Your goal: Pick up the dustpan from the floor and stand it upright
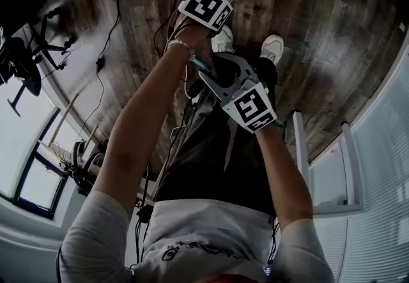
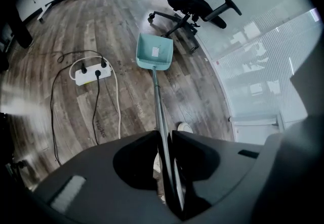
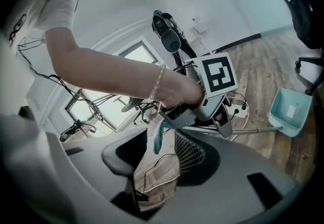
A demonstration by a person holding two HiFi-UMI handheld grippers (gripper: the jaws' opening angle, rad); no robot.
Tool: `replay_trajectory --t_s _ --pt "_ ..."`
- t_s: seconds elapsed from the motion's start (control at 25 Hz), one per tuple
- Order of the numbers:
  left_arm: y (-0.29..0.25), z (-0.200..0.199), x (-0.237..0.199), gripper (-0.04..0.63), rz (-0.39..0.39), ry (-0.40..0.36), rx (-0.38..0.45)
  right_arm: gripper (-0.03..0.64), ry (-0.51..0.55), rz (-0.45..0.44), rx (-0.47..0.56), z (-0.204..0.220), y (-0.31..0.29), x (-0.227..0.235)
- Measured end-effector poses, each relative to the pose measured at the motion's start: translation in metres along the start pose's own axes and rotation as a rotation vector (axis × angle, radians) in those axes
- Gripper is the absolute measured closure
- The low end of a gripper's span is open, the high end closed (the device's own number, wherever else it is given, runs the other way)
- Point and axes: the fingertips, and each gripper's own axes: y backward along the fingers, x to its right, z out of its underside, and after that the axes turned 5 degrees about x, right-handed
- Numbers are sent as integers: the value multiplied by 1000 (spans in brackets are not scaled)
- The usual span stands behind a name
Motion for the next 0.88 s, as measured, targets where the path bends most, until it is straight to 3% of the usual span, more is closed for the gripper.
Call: replay_trajectory --t_s 0.16,0.2,0.28,0.4,0.56,0.88 --pt "1 -1 2 505 16 32 11 483 18 0 -82 14 -9 -6" --pt "0 0 5 505 22 39 9 538 27 11 -106 16 -8 -6" --pt "0 0 7 503 30 43 6 557 37 22 -128 16 -6 -4" --pt "0 -5 9 494 45 38 20 558 41 13 -131 14 -2 -2" --pt "9 -13 9 368 46 19 58 558 32 -4 -101 6 1 -4" --pt "53 -20 19 356 68 -8 111 558 47 -29 -83 -20 14 -10"
